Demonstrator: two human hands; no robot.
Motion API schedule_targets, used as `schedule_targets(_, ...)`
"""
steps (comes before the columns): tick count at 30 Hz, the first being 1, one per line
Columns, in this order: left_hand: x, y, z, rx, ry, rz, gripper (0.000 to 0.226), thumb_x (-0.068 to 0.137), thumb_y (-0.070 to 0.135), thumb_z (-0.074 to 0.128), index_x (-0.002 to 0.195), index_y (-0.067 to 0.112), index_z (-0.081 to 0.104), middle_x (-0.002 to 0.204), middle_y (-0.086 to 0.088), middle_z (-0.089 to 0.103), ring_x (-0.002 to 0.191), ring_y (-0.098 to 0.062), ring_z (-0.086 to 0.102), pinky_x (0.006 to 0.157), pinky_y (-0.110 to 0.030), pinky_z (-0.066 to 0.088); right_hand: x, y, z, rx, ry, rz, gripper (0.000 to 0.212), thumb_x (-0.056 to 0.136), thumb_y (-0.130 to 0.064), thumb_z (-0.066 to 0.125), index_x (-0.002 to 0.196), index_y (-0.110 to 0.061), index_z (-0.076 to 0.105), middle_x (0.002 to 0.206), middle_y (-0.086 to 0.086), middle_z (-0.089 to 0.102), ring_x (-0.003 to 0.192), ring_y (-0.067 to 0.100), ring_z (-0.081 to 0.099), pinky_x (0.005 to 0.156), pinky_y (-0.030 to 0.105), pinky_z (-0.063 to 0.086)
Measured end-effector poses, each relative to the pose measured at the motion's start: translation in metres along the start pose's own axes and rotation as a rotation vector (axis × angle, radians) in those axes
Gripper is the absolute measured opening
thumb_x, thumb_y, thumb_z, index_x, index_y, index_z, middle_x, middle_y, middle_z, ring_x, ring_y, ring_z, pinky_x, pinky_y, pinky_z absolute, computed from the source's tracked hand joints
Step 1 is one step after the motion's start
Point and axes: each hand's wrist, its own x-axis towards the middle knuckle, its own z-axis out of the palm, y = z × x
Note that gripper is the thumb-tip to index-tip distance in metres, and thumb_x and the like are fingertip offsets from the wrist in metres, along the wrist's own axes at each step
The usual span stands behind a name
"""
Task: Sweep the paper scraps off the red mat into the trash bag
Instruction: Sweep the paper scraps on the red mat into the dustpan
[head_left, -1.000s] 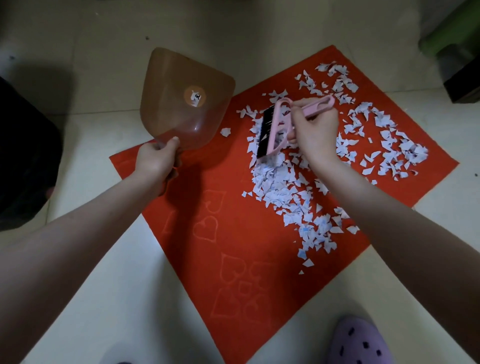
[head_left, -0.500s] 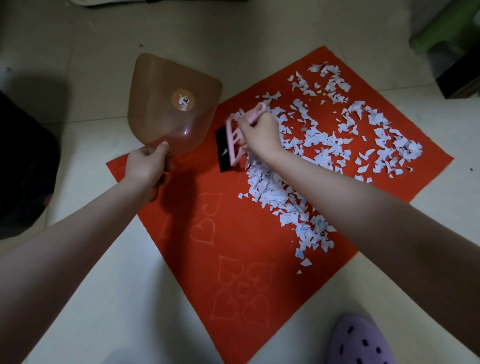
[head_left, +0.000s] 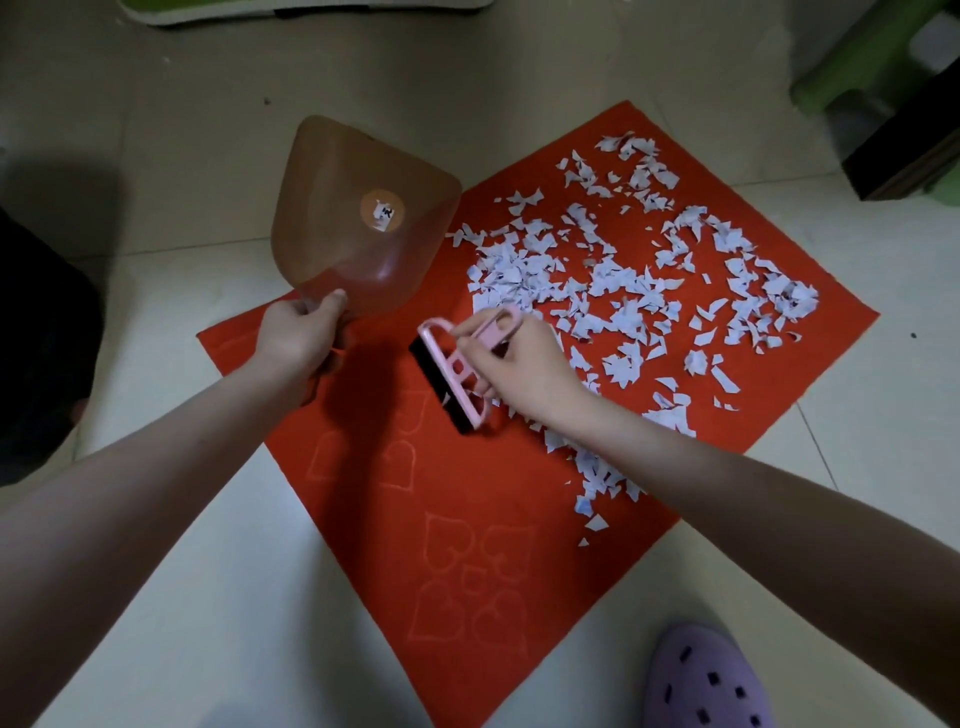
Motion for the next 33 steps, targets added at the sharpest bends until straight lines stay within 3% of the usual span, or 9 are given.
schedule_targets(3, -0.001, -0.001, 0.0, 0.001, -0.008, 0.007, 0.032, 0.097, 0.032, 0.052, 0.071, 0.013, 0.054, 0.061, -0.007, 0.051, 0.025, -0.007, 0.039, 0.033, -0.011, 0.03, -0.002, 0.009, -0.008, -0.052, -0.005, 0.009, 0.01, 0.094, -0.009, 0.056, 0.097, -0.01, 0.065, 0.069, 0.0, 0.065, 0.048, 0.002, 0.061, 0.049, 0.019, 0.052)
schedule_targets(6, -0.002, -0.003, 0.0, 0.016, -0.008, 0.015, 0.033, 0.097, 0.033, 0.053, 0.071, 0.013, 0.055, 0.061, -0.008, 0.051, 0.025, -0.008, 0.038, 0.033, -0.013, 0.029, -0.004, 0.009, -0.032, -0.07, 0.118, -0.012, 0.01, 0.094, -0.011, 0.056, 0.095, -0.016, 0.065, 0.077, 0.004, 0.068, 0.051, 0.002, 0.061, 0.051, 0.016, 0.052)
schedule_targets(9, -0.002, -0.004, 0.001, 0.016, -0.01, 0.015, 0.033, 0.097, 0.031, 0.053, 0.07, 0.012, 0.055, 0.061, -0.008, 0.051, 0.025, -0.008, 0.038, 0.033, -0.013, 0.029, -0.011, 0.006, -0.051, -0.023, 0.195, -0.078, 0.01, 0.093, -0.01, 0.057, 0.098, -0.014, 0.066, 0.075, -0.006, 0.066, 0.051, 0.004, 0.063, 0.049, 0.02, 0.053)
schedule_targets(14, -0.007, 0.002, 0.014, 0.019, -0.023, 0.004, 0.034, 0.098, 0.03, 0.051, 0.069, 0.011, 0.054, 0.062, -0.007, 0.049, 0.023, -0.006, 0.036, 0.03, -0.01, 0.025, -0.021, 0.018, -0.051, 0.003, 0.06, -0.01, 0.011, 0.092, -0.011, 0.06, 0.099, -0.009, 0.068, 0.074, 0.0, 0.068, 0.053, 0.022, 0.065, 0.048, 0.024, 0.052)
schedule_targets(20, -0.014, 0.006, 0.025, 0.013, -0.072, 0.003, 0.034, 0.097, 0.031, 0.052, 0.07, 0.011, 0.055, 0.061, -0.006, 0.049, 0.025, -0.008, 0.037, 0.035, -0.015, 0.028, -0.028, 0.016, -0.074, 0.0, 0.17, -0.036, 0.015, 0.091, -0.014, 0.062, 0.103, -0.008, 0.069, 0.073, -0.007, 0.067, 0.05, 0.004, 0.061, 0.047, 0.018, 0.05)
schedule_targets(25, -0.017, 0.007, 0.023, 0.016, -0.064, 0.013, 0.033, 0.098, 0.029, 0.051, 0.07, 0.011, 0.054, 0.062, -0.007, 0.049, 0.025, -0.007, 0.037, 0.033, -0.014, 0.029, -0.054, 0.011, -0.075, -0.131, -0.221, 0.038, 0.012, 0.083, -0.022, 0.069, 0.09, -0.03, 0.07, 0.084, -0.002, 0.073, 0.069, 0.024, 0.069, 0.062, 0.044, 0.059)
schedule_targets(28, -0.018, 0.008, 0.022, 0.032, -0.047, 0.012, 0.033, 0.098, 0.03, 0.051, 0.071, 0.011, 0.054, 0.062, -0.007, 0.049, 0.024, -0.006, 0.037, 0.032, -0.013, 0.028, -0.066, 0.017, -0.062, -0.238, -0.461, 0.097, 0.012, 0.086, -0.02, 0.067, 0.087, -0.032, 0.066, 0.079, 0.003, 0.072, 0.059, 0.011, 0.066, 0.053, 0.029, 0.057)
schedule_targets(30, -0.02, 0.008, 0.023, 0.054, -0.052, 0.003, 0.033, 0.098, 0.031, 0.051, 0.072, 0.012, 0.055, 0.063, -0.006, 0.05, 0.028, -0.009, 0.04, 0.031, -0.012, 0.027, -0.061, 0.021, -0.06, -0.302, -0.431, 0.102, 0.008, 0.09, -0.021, 0.063, 0.087, -0.028, 0.065, 0.071, 0.005, 0.069, 0.049, 0.006, 0.06, 0.044, 0.02, 0.049)
schedule_targets(33, -0.023, 0.01, 0.024, 0.083, -0.055, 0.009, 0.033, 0.098, 0.031, 0.05, 0.072, 0.012, 0.054, 0.063, -0.006, 0.05, 0.039, -0.015, 0.041, 0.031, -0.012, 0.027, -0.049, 0.021, -0.07, -0.374, -0.215, 0.047, 0.006, 0.091, -0.022, 0.061, 0.091, -0.022, 0.067, 0.074, 0.004, 0.069, 0.056, 0.018, 0.065, 0.048, 0.031, 0.054)
